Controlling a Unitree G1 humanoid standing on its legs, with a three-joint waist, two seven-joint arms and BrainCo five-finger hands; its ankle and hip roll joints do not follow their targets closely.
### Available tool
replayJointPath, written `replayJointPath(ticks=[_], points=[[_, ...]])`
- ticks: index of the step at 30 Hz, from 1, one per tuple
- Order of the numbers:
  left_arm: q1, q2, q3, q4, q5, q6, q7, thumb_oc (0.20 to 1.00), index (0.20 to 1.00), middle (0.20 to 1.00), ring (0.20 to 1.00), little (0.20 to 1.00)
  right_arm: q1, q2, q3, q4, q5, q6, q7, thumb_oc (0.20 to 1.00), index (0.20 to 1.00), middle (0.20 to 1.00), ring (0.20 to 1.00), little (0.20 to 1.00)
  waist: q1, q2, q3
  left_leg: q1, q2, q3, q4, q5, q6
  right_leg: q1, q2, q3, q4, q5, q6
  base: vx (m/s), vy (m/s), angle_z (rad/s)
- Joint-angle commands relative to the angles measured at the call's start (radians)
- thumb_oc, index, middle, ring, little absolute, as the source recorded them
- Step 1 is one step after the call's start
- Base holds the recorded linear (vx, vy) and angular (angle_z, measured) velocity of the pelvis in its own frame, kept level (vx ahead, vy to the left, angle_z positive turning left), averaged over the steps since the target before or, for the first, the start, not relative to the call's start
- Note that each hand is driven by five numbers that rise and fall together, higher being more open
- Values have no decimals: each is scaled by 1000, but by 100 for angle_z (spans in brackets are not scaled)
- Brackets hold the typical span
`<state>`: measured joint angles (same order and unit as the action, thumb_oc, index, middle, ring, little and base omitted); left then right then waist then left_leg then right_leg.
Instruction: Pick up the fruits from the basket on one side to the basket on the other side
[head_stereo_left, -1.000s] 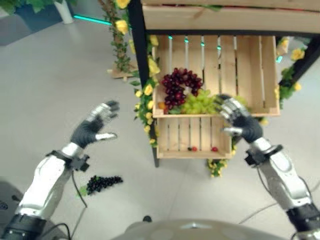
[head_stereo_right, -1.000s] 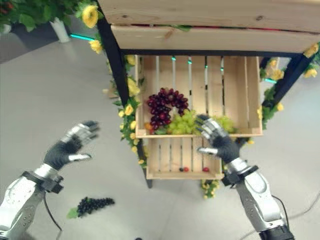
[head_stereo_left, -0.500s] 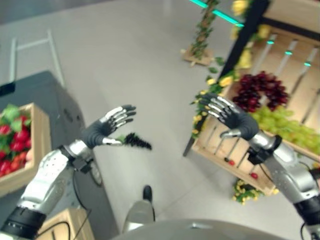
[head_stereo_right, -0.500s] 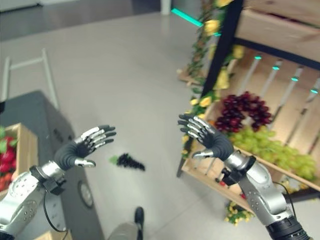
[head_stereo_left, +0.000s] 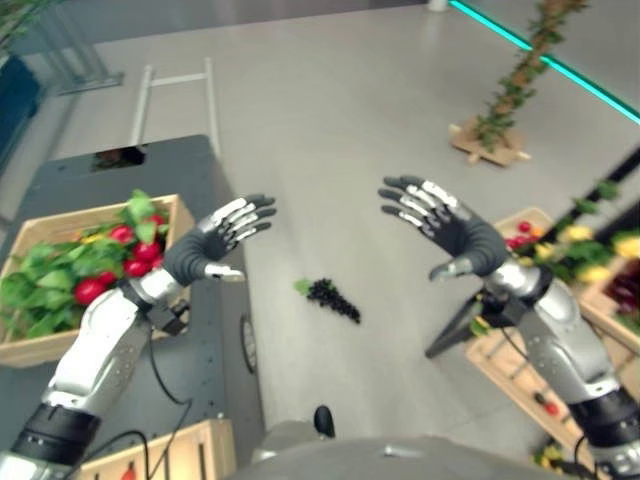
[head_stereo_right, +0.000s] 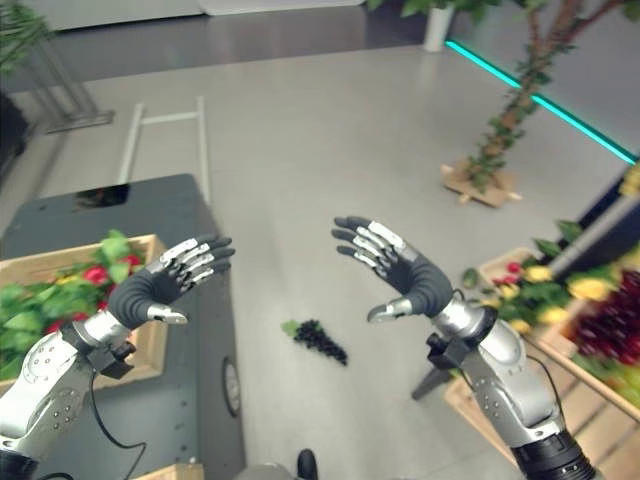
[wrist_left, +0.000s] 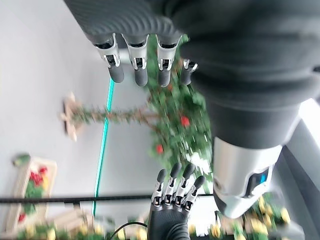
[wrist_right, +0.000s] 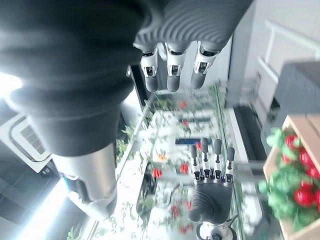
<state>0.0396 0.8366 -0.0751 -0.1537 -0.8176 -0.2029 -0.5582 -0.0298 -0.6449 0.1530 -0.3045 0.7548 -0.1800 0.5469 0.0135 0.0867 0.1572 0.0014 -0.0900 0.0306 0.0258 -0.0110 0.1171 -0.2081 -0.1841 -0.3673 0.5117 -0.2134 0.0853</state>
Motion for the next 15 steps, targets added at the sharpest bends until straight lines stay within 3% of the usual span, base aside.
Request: replayJointPath(ticks=[1, 2, 3, 4, 5, 6, 8, 12, 15], points=[[-13, 19, 5, -30, -11, -53, 13, 1000, 1000, 1000, 1000, 1000, -38, 5, -40, -7, 6, -36, -6, 1000, 1000, 1000, 1000, 1000, -16, -31, -55, 26, 8, -37, -20, -51, -82, 4, 21, 129, -236, 154, 34, 255, -130, 114], [-39, 22, -15, -23, -16, -51, 10, 1000, 1000, 1000, 1000, 1000, -30, -1, -45, -4, 9, -36, -13, 1000, 1000, 1000, 1000, 1000, -45, -43, -55, 30, -12, -84, -12, -57, -87, 6, 76, 264, -310, 170, 52, 267, -109, 152], [-63, 23, -31, -20, -21, -56, 7, 1000, 1000, 1000, 1000, 1000, -26, -3, -50, -6, 9, -37, -17, 1000, 1000, 1000, 1000, 1000, -59, -47, -53, 37, -22, -125, -9, -63, -91, 4, 98, 359, -337, 185, 65, 184, -92, 121], [-64, 23, -32, -19, -21, -57, 7, 1000, 1000, 1000, 1000, 1000, -26, -2, -50, -6, 9, -37, -17, 1000, 1000, 1000, 1000, 1000, -59, -48, -54, 34, -23, -125, -9, -61, -90, 2, 98, 359, -340, 188, 66, 233, -144, 167], [-94, 19, -43, -18, -20, -69, 13, 1000, 1000, 1000, 1000, 1000, -28, -9, -55, -6, -1, -42, -27, 1000, 1000, 1000, 1000, 1000, -63, -57, -55, 45, -30, -166, -5, -72, -93, 0, 105, 383, -382, 220, 69, 279, -243, 165], [-79, 12, -27, -16, -11, -77, 25, 1000, 1000, 1000, 1000, 1000, -25, -13, -53, -9, 3, -42, -26, 1000, 1000, 1000, 1000, 1000, -50, -73, -64, 53, -33, -203, 2, -84, -101, 18, 97, 339, -394, 225, 59, 285, -245, 171], [-70, 5, -21, -12, -6, -78, 26, 1000, 1000, 1000, 1000, 1000, -22, -17, -54, -16, 10, -40, -18, 1000, 1000, 1000, 1000, 1000, -47, -78, -72, 57, -29, -221, 10, -90, -108, 33, 96, 321, -385, 215, 53, 221, -261, 109], [-73, -21, -35, 17, -1, -76, 50, 1000, 1000, 1000, 1000, 1000, -76, -43, -13, 14, 30, -39, -22, 1000, 1000, 1000, 1000, 1000, -13, -106, -92, 46, 27, -300, 78, -113, -171, 126, 110, 215, -402, 170, 23, 166, -349, 87], [-85, -20, -41, 12, -11, -70, 56, 1000, 1000, 1000, 1000, 1000, -108, -60, 7, 13, 74, -37, -22, 1000, 1000, 1000, 1000, 1000, 7, -121, -88, 8, 57, -307, 138, -108, -203, 181, 138, 164, -439, 149, 2, 82, -362, 100]])
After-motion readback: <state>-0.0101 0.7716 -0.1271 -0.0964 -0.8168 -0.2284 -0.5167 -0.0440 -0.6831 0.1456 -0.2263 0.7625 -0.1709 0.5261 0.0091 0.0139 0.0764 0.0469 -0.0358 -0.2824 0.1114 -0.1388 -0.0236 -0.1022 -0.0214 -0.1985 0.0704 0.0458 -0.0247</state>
